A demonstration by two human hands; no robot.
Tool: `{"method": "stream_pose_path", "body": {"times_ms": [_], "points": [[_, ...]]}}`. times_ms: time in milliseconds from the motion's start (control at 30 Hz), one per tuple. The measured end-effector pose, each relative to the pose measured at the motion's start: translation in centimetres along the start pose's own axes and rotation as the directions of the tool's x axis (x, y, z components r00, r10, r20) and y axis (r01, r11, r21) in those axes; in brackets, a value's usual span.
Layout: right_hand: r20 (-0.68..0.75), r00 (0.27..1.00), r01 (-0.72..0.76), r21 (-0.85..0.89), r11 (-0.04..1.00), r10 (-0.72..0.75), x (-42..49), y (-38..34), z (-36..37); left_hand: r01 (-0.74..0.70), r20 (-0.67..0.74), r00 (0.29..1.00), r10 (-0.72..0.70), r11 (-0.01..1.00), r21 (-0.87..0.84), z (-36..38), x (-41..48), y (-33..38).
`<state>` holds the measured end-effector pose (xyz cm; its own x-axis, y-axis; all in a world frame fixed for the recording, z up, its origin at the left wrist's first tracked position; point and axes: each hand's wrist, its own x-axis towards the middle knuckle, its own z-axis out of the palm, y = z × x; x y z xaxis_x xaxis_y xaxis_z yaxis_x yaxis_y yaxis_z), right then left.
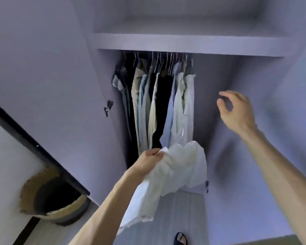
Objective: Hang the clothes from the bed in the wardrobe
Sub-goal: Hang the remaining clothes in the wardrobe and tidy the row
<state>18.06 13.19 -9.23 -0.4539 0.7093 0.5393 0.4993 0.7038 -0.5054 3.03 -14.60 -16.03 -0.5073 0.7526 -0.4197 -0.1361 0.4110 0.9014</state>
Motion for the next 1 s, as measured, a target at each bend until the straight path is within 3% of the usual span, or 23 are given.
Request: {"method": "stream_pose_path", "body": {"times_ms": [167, 367, 467, 533, 733, 1000], "points": [[-0.138, 0.986, 0.059, -0.212, 0.976, -0.089, 8.5, 0.4, -4.3, -0.114, -0.026, 0.993, 0.115, 0.992, 0.049, 5.3, 6.4, 6.1], [-0.072, 0.995, 0.028, -0.466, 0.884, -0.070, 16.6, 1.8, -5.6, -0.247, -0.079, 0.965, 0.249, 0.969, 0.026, 11.1, 12.4, 12.2], [0.021, 0.999, 0.036, -0.488, 0.872, -0.030, 19.3, 3.9, -4.3, -0.301, -0.121, 0.945, 0.303, 0.953, 0.037, 13.6, 14.9, 14.6], [-0.025, 0.995, 0.075, -0.464, 0.883, -0.098, 19.9, 5.4, -3.2, -0.334, -0.179, 0.925, 0.336, 0.942, 0.045, 15.0, 16.7, 15.8], [-0.331, 0.877, 0.134, -0.525, 0.840, -0.347, 21.0, 8.0, -0.2, -0.408, -0.363, 0.835, 0.414, 0.908, 0.097, 18.1, 22.0, 17.4], [-0.470, 0.750, 0.127, -0.587, 0.799, -0.465, 22.9, 9.8, 2.3, -0.453, -0.408, 0.741, 0.534, 0.845, 0.283, 21.0, 28.0, 20.3]]}}
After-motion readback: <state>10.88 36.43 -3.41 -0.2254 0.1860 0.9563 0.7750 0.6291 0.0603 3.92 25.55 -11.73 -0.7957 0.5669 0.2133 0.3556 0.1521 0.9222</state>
